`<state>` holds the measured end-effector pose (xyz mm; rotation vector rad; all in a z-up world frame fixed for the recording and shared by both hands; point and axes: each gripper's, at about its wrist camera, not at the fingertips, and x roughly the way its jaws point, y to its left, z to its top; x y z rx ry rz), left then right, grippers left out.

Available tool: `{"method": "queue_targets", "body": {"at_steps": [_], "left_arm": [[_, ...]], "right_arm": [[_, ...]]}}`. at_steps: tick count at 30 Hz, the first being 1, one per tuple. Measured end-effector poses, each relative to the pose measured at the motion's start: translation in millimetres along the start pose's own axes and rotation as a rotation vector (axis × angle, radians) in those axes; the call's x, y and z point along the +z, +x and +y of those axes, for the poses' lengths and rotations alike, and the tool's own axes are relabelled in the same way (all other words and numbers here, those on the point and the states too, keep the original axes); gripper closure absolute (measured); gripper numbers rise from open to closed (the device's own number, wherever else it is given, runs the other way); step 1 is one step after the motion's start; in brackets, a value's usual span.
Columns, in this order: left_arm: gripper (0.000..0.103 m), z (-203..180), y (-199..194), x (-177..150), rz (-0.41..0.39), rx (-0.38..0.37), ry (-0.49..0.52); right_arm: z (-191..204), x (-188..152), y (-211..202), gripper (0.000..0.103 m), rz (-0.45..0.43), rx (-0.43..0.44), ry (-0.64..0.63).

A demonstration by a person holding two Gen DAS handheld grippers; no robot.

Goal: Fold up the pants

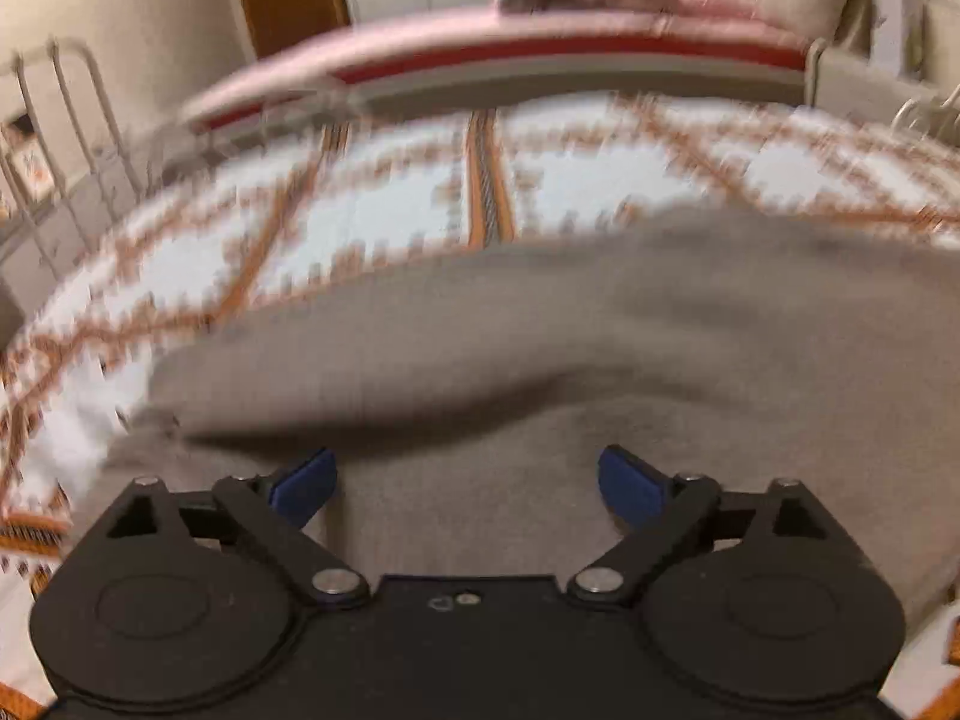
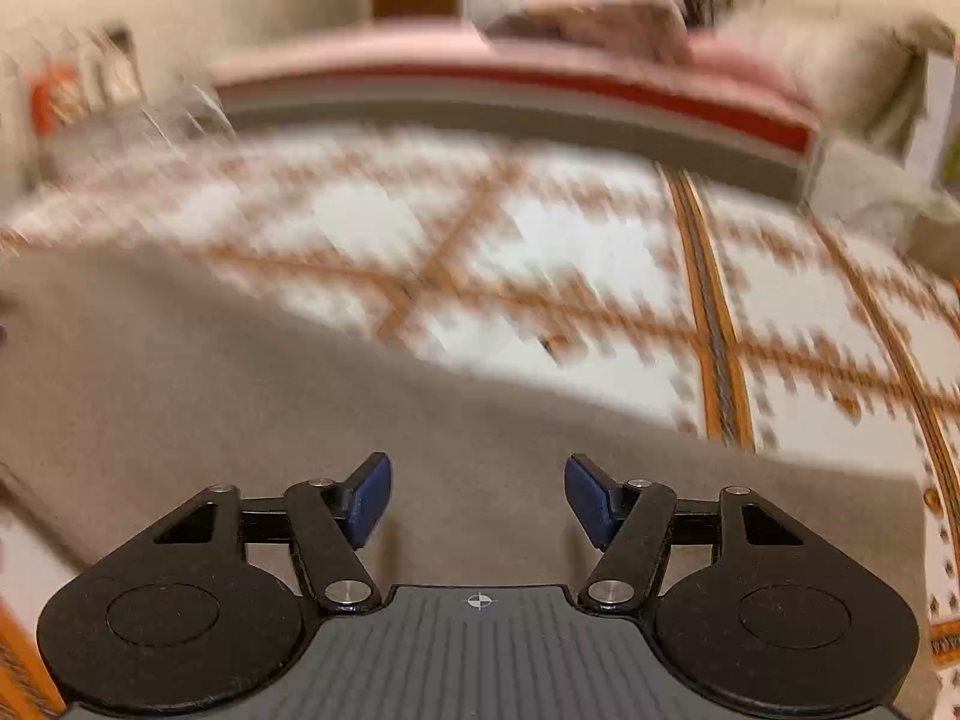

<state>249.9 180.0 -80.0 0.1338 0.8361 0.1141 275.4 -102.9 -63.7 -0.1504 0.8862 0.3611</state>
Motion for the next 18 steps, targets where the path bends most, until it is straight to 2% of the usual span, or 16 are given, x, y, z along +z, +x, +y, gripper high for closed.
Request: {"method": "queue_targets", "body": {"at_steps": [1, 2, 3, 4, 6, 7, 9, 10, 14, 18], "left_arm": [[0.006, 6.6, 2.6, -1.3, -0.001, -0.014, -0.043], [0.006, 11.9, 3.1, -1.4, 0.002, -0.031, -0.072], [0.005, 15.5, 2.0, -1.8, 0.0, -0.037, -0.088], [0.005, 17.1, 0.5, -3.4, -0.005, -0.037, -0.084], [0.005, 18.9, -2.1, -7.7, -0.017, -0.044, -0.061], [0.005, 20.3, -3.0, -9.1, -0.02, -0.049, -0.053], [0.006, 22.8, -5.9, -11.8, -0.023, -0.05, -0.05], [0.006, 23.7, -7.1, -13.4, -0.024, -0.049, -0.05], [0.006, 24.2, -8.9, -15.3, -0.028, -0.047, -0.045], [0.005, 23.5, -8.1, -14.9, -0.026, -0.042, -0.052]], "right_arm": [[-11.3, -2.7, 7.2, 0.032, 0.026, -0.036, 0.03], [-27.4, -4.1, 4.2, 0.032, 0.006, -0.025, 0.1], [-40.6, -2.1, -2.5, 0.032, -0.001, -0.051, 0.165], [-61.2, -4.7, -17.3, 0.032, -0.047, -0.059, 0.246], [-107.9, -21.4, -50.3, 0.032, -0.153, 0.028, 0.412], [-128.6, -31.5, -63.6, 0.032, -0.179, 0.05, 0.483], [-168.2, -53.5, -88.0, 0.054, -0.216, 0.05, 0.606], [-188.8, -64.1, -97.1, 0.073, -0.221, 0.066, 0.687], [-254.9, -107.7, -116.4, 0.074, -0.18, 0.073, 0.96], [-283.7, -135.6, -125.3, 0.074, -0.178, 0.104, 1.099]]}}
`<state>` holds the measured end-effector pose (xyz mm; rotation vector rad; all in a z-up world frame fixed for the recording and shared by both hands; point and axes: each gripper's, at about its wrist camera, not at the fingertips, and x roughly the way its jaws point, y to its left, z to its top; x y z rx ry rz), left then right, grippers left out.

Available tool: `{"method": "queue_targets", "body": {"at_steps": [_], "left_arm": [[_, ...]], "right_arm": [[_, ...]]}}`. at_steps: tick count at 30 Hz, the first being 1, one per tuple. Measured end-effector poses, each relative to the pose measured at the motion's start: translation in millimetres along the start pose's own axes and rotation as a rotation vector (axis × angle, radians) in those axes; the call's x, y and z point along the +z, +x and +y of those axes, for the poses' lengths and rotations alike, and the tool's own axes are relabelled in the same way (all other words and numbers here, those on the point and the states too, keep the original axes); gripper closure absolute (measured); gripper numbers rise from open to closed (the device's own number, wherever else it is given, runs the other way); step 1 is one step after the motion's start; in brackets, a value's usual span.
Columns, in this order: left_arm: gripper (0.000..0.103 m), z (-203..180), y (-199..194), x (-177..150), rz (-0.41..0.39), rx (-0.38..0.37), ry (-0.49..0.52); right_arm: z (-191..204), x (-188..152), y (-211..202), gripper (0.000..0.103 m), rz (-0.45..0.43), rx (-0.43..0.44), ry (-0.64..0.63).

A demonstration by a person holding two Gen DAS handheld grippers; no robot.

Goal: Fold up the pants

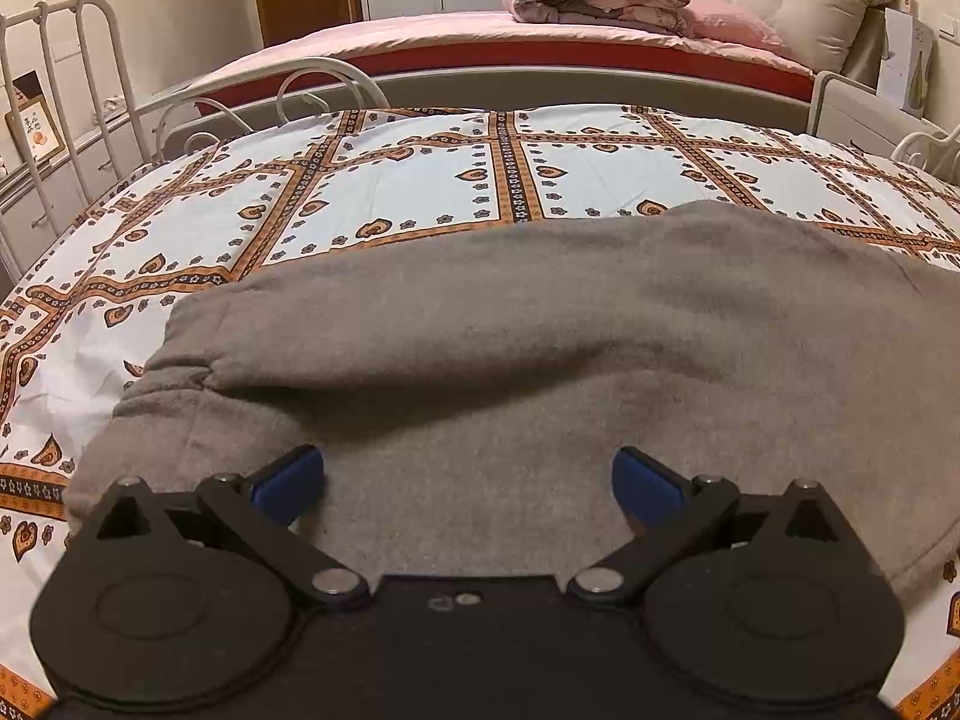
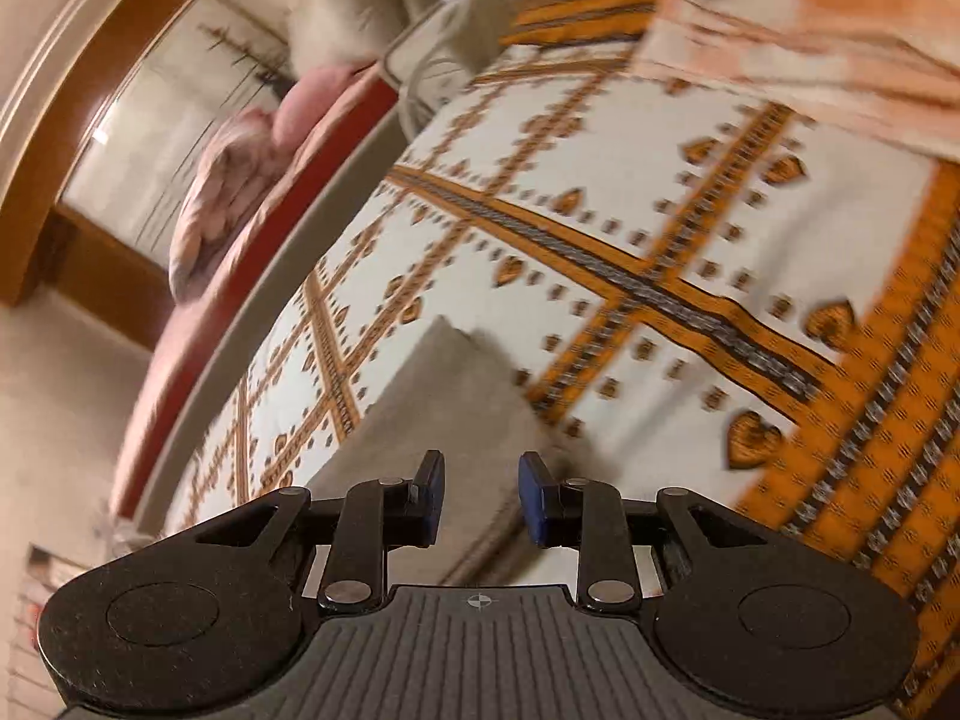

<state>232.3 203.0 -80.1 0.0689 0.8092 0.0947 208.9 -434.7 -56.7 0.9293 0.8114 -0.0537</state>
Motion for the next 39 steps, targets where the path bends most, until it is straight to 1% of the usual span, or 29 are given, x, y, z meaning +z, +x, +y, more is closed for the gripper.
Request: {"method": "queue_targets", "body": {"at_steps": [5, 8, 9, 12, 13, 14, 15, 18, 19, 21, 23, 25, 27, 28, 29, 30, 32, 34, 36, 37, 38, 39], "left_arm": [[0.006, -2.4, 0.8, 1.1, 0.007, 0.018, -0.016], [0.006, -2.7, 0.4, 0.5, 0.007, 0.022, -0.018], [0.006, -2.5, 0.0, 0.1, 0.006, 0.022, -0.02], [0.006, -2.1, -1.3, -1.6, 0.006, 0.022, -0.019], [0.006, -1.9, -1.8, -2.3, 0.006, 0.02, -0.019], [0.006, -1.4, -2.4, -3.0, 0.006, 0.018, -0.02], [0.006, -1.0, -3.2, -3.7, 0.006, 0.017, -0.021], [0.006, 0.0, -5.2, -5.2, 0.008, 0.013, -0.02], [0.006, 0.6, -5.7, -5.8, 0.007, 0.01, -0.017], [0.006, 1.9, -5.7, -6.4, 0.003, 0.003, -0.016], [0.006, 2.3, -5.3, -6.7, 0.001, -0.001, -0.016], [0.006, 1.8, -5.6, -6.9, 0.002, 0.001, -0.017], [0.006, 1.2, -5.8, -6.9, 0.003, 0.004, -0.018], [0.006, 1.3, -5.6, -6.8, 0.004, 0.004, -0.017], [0.006, 1.6, -5.3, -6.6, 0.004, 0.004, -0.017], [0.006, 1.5, -5.2, -6.5, 0.005, 0.004, -0.017], [0.006, 0.7, -4.7, -6.2, 0.006, 0.008, -0.019], [0.006, -0.2, -4.3, -5.7, 0.009, 0.013, -0.022], [0.006, -0.5, -4.8, -5.8, 0.011, 0.016, -0.025], [0.006, -0.3, -5.1, -5.9, 0.012, 0.017, -0.026], [0.006, -0.5, -5.6, -6.3, 0.012, 0.018, -0.027], [0.006, -0.7, -5.6, -6.4, 0.013, 0.018, -0.029]], "right_arm": [[-12.3, 1.6, 11.1, 0.074, 0.044, 0.008, 0.068], [-13.9, -0.1, 23.2, 0.074, 0.08, -0.014, 0.088], [-14.9, -0.4, 26.8, 0.074, 0.082, -0.019, 0.099], [-18.9, 1.3, 29.0, 0.074, 0.065, 0.002, 0.13], [-17.7, 2.1, 29.7, 0.082, 0.065, -0.005, 0.115], [-13.3, 2.5, 29.1, 0.093, 0.061, -0.022, 0.08], [-9.7, 1.8, 26.5, 0.093, 0.052, -0.031, 0.052], [-6.2, -1.0, 9.8, 0.093, 0.014, 0.048, 0.054], [-5.6, -1.5, 5.0, 0.093, 0.009, 0.063, 0.048], [-7.8, -2.0, 4.4, 0.093, 0.026, 0.04, 0.045], [-14.8, -2.5, 14.1, 0.093, 0.066, -0.004, 0.065], [-18.8, -2.0, 17.8, 0.093, 0.077, -0.018, 0.079], [-21.3, -0.4, 9.1, 0.083, 0.05, -0.021, 0.101], [-22.4, 0.1, 4.2, 0.065, 0.036, -0.01, 0.112], [-22.9, 0.3, 0.9, 0.05, 0.026, 0.004, 0.115], [-22.7, 0.6, 0.6, 0.046, 0.023, 0.007, 0.11], [-24.1, -0.6, 8.5, 0.046, 0.054, 0.004, 0.109], [-28.8, -2.2, 21.7, 0.046, 0.088, -0.004, 0.135], [-27.8, 0.5, 28.5, 0.046, 0.081, 0.021, 0.13], [-26.3, 1.5, 32.4, 0.046, 0.085, 0.02, 0.119], [-23.1, 1.9, 34.9, 0.052, 0.089, 0.009, 0.092], [-16.1, 2.2, 36.6, 0.062, 0.092, -0.013, 0.032]]}}
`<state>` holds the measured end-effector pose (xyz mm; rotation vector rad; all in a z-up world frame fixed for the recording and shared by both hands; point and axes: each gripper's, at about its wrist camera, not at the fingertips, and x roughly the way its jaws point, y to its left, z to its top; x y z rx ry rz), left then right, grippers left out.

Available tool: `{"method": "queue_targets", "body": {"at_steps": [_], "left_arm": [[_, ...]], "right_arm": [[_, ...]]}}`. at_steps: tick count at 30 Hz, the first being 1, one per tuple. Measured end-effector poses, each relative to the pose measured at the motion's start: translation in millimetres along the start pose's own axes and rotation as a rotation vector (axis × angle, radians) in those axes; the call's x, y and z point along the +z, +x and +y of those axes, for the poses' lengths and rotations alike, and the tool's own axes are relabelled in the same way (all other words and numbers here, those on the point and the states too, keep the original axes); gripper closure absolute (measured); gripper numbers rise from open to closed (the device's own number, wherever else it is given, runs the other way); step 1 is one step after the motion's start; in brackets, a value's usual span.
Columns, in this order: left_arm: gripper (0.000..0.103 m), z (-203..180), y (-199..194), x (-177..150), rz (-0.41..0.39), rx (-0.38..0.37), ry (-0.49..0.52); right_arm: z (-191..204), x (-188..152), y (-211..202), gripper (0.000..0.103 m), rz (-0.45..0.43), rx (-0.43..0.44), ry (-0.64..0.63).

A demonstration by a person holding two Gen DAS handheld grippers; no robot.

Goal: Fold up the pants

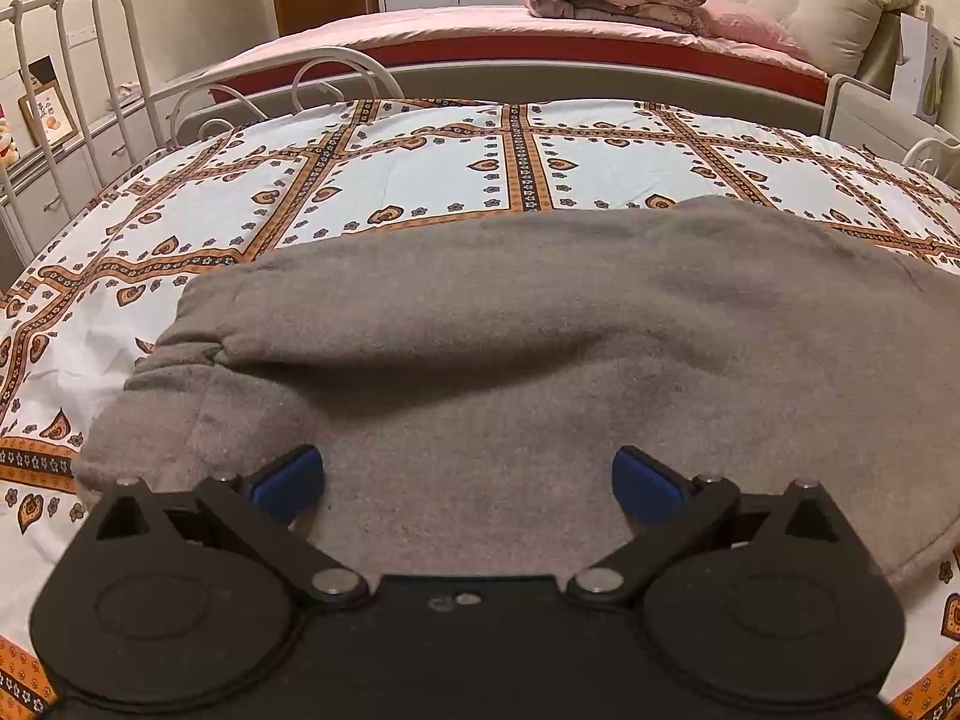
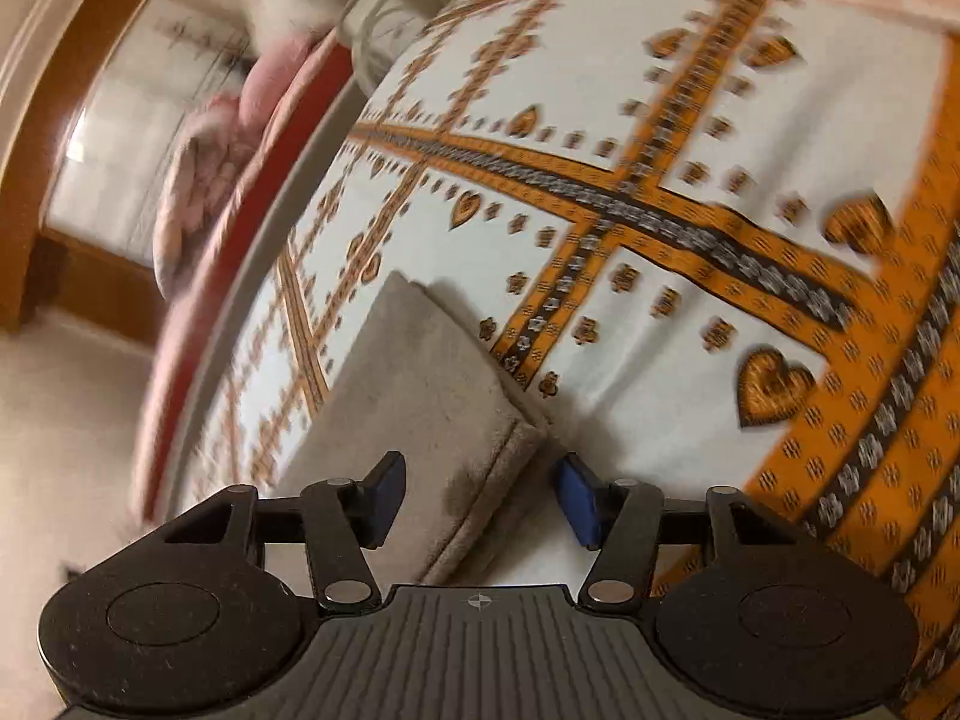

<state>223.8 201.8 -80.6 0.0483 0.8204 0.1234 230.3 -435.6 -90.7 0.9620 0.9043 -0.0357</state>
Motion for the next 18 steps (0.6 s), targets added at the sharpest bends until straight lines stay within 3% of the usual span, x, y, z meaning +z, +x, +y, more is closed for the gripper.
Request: {"method": "queue_targets", "body": {"at_steps": [1, 4, 7, 9, 11, 13, 15, 16, 18], "left_arm": [[0.006, 0.1, -0.2, -0.4, 0.001, -0.001, -0.003], [0.006, 0.6, -2.1, -2.2, 0.004, -0.007, -0.007], [0.006, 1.0, -3.7, -3.8, 0.004, -0.014, -0.004], [0.006, 1.8, -3.7, -4.2, 0.005, -0.019, -0.005], [0.006, 2.1, -3.2, -4.3, 0.006, -0.022, -0.006], [0.006, 1.8, -2.9, -3.6, 0.01, -0.023, -0.006], [0.006, 1.1, -3.9, -3.4, 0.014, -0.019, -0.01], [0.006, 1.3, -4.0, -3.0, 0.015, -0.018, -0.009], [0.006, 2.0, -4.7, -2.5, 0.016, -0.021, 0.002]], "right_arm": [[6.8, -0.5, 0.7, 0.084, -0.003, -0.036, -0.062], [24.7, -3.3, -8.2, 0.085, -0.047, -0.046, -0.221], [35.1, -6.0, -36.8, 0.086, -0.165, 0.058, -0.288], [38.7, -11.0, -47.3, 0.086, -0.204, 0.061, -0.345], [35.5, -15.0, -39.7, 0.086, -0.17, -0.012, -0.39], [8.5, -12.3, -3.8, 0.086, 0.007, -0.163, -0.334], [-0.8, -7.0, -5.3, 0.081, -0.009, -0.115, -0.277], [-0.9, -6.1, -12.8, 0.071, -0.045, -0.11, -0.26], [0.4, -4.8, -24.0, 0.068, -0.112, -0.216, -0.256]]}}
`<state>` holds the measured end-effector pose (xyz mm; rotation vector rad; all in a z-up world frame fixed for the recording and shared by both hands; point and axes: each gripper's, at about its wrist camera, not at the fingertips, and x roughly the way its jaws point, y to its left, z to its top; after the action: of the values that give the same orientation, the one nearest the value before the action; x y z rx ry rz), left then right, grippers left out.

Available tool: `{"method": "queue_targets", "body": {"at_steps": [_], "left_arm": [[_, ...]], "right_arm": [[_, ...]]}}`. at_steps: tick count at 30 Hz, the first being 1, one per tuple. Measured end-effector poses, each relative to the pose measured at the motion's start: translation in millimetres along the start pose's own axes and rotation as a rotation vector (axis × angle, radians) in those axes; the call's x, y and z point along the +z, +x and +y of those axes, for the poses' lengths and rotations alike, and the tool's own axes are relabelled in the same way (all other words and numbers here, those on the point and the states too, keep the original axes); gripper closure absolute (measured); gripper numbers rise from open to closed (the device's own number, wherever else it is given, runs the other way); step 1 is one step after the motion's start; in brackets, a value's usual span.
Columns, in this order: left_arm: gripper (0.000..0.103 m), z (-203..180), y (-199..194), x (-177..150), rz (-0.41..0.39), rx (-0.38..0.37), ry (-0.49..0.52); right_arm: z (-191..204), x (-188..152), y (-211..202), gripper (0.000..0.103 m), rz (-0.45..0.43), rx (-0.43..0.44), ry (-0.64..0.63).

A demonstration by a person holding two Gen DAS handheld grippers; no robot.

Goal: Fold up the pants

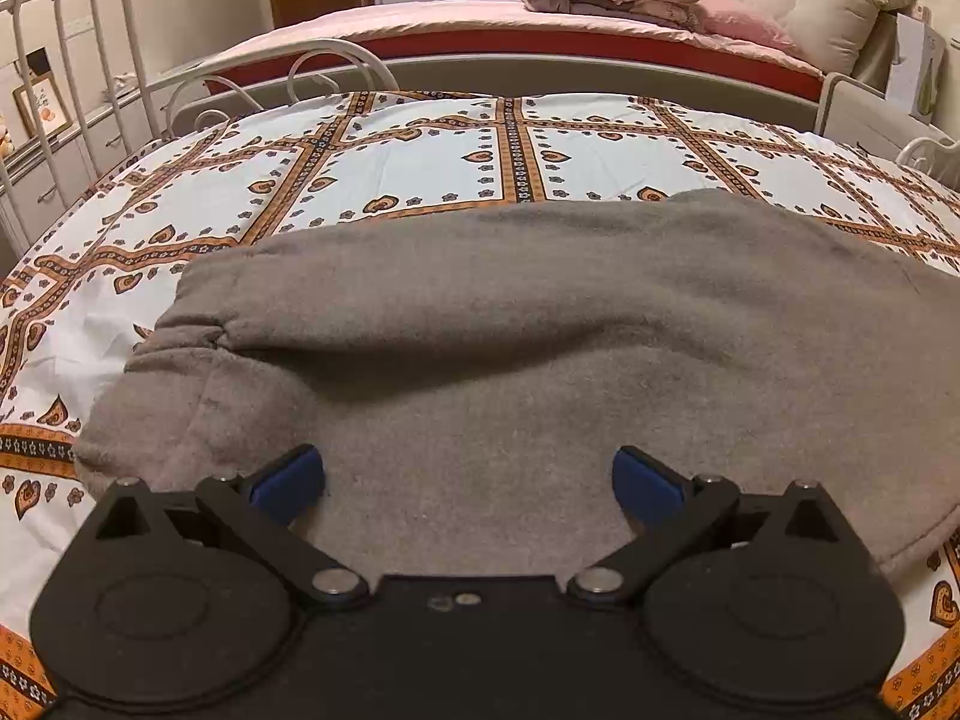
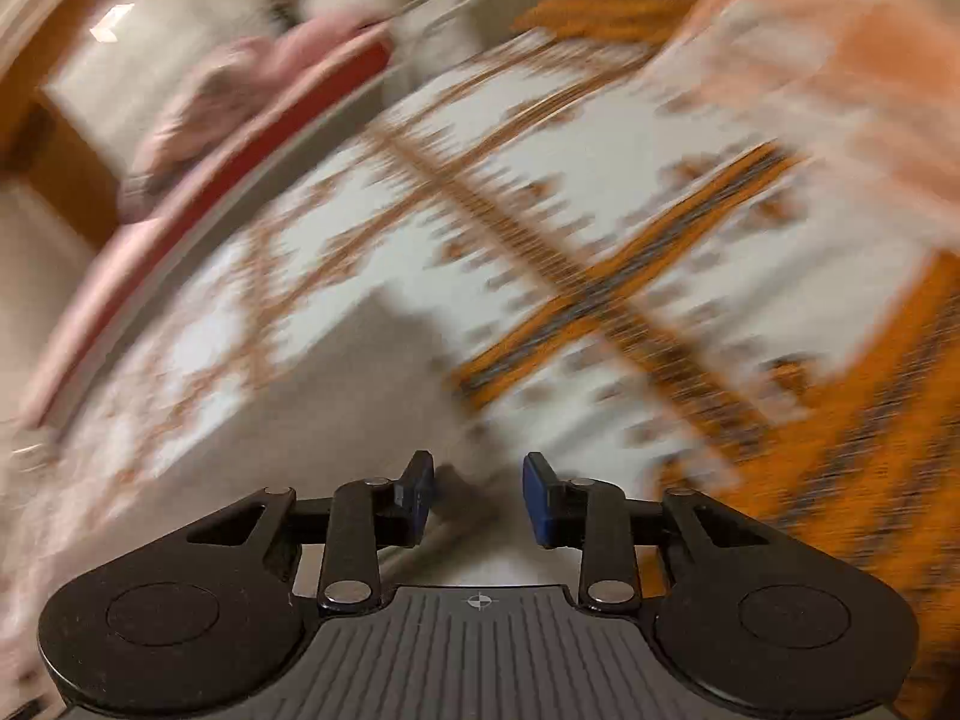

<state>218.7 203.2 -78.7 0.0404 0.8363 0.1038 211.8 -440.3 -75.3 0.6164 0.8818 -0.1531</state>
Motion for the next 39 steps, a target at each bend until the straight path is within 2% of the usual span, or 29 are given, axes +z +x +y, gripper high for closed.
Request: {"method": "queue_targets", "body": {"at_steps": [2, 3, 4, 6, 9, 11, 16, 18, 19, 21, 22, 23, 24, 25, 27, 28, 29, 30, 32, 34, 36, 39], "left_arm": [[0.006, 0.6, -0.2, 1.8, -0.001, 0.003, 0.011], [0.006, 0.2, 0.3, 2.0, -0.003, 0.006, 0.013], [0.005, -0.1, 1.3, 1.9, -0.004, 0.006, 0.013], [0.005, -1.8, 3.2, 5.3, -0.011, 0.019, 0.022], [0.006, -4.5, 3.3, 11.1, -0.033, 0.057, 0.023], [0.006, -4.2, 3.0, 12.0, -0.044, 0.049, 0.019], [0.006, -0.5, 5.7, 8.7, -0.035, 0.074, 0.043], [0.006, 4.6, 6.3, 3.9, -0.031, 0.048, 0.02], [0.006, 6.3, 5.5, 2.6, -0.03, 0.039, 0.016], [0.008, 9.1, 2.9, 4.5, -0.028, 0.028, 0.032], [0.013, 12.5, -2.4, 7.8, -0.048, 0.039, 0.032], [0.018, 19.5, -12.1, 10.6, -0.102, 0.069, 0.008], [0.011, 28.4, -20.8, 12.4, -0.15, 0.103, -0.031], [0.009, 40.8, -30.4, 13.4, -0.195, 0.135, -0.092], [0.009, 66.6, -43.2, 12.2, -0.234, 0.155, -0.208], [0.009, 78.0, -47.2, 10.4, -0.235, 0.168, -0.258], [0.011, 88.3, -49.9, 8.0, -0.227, 0.177, -0.301], [0.013, 96.8, -52.5, 4.1, -0.216, 0.182, -0.342], [0.015, 109.2, -57.0, -2.2, -0.209, 0.173, -0.409], [0.018, 119.6, -59.4, -6.1, -0.21, 0.157, -0.48], [0.026, 130.6, -57.2, -11.2, -0.189, 0.128, -0.569], [0.032, 138.7, -53.4, -16.6, -0.152, 0.096, -0.65]], "right_arm": [[-1.1, 4.3, -12.4, 0.068, -0.079, -0.041, 0.009], [4.0, 6.0, -17.6, 0.068, -0.125, -0.033, -0.003], [14.0, 8.4, -19.0, 0.068, -0.158, -0.01, -0.025], [40.4, 15.4, -8.1, 0.068, -0.167, 0.048, -0.09], [74.3, 26.0, 19.9, 0.068, -0.116, 0.132, -0.194], [98.0, 26.1, 44.8, 0.068, -0.078, 0.14, -0.269], [136.0, 14.4, 94.3, 0.068, 0.089, 0.221, -0.416], [139.2, 9.7, 105.6, 0.068, 0.113, 0.178, -0.438], [133.6, 14.5, 107.9, 0.068, 0.103, 0.163, -0.399], [114.6, 29.1, 106.1, 0.068, 0.054, 0.103, -0.294], [106.9, 33.2, 102.6, 0.068, 0.023, 0.041, -0.276], [99.8, 35.6, 98.5, 0.068, 0.008, 0.011, -0.256], [91.8, 36.8, 93.8, 0.068, 0.008, 0.023, -0.215], [85.2, 36.8, 88.2, 0.068, 0.011, 0.053, -0.179], [76.8, 33.9, 77.2, 0.065, 0.014, 0.101, -0.154], [74.6, 32.4, 71.8, 0.055, 0.007, 0.1, -0.165], [72.8, 31.8, 66.0, 0.039, -0.007, 0.084, -0.178], [73.3, 34.4, 60.1, 0.033, -0.023, 0.064, -0.188], [68.8, 36.1, 53.2, 0.03, -0.041, 0.041, -0.193], [61.2, 37.7, 52.0, 0.03, -0.036, 0.055, -0.155], [56.7, 40.4, 46.1, 0.03, -0.036, 0.063, -0.129], [55.5, 40.7, 43.5, 0.03, -0.036, 0.06, -0.124]]}}
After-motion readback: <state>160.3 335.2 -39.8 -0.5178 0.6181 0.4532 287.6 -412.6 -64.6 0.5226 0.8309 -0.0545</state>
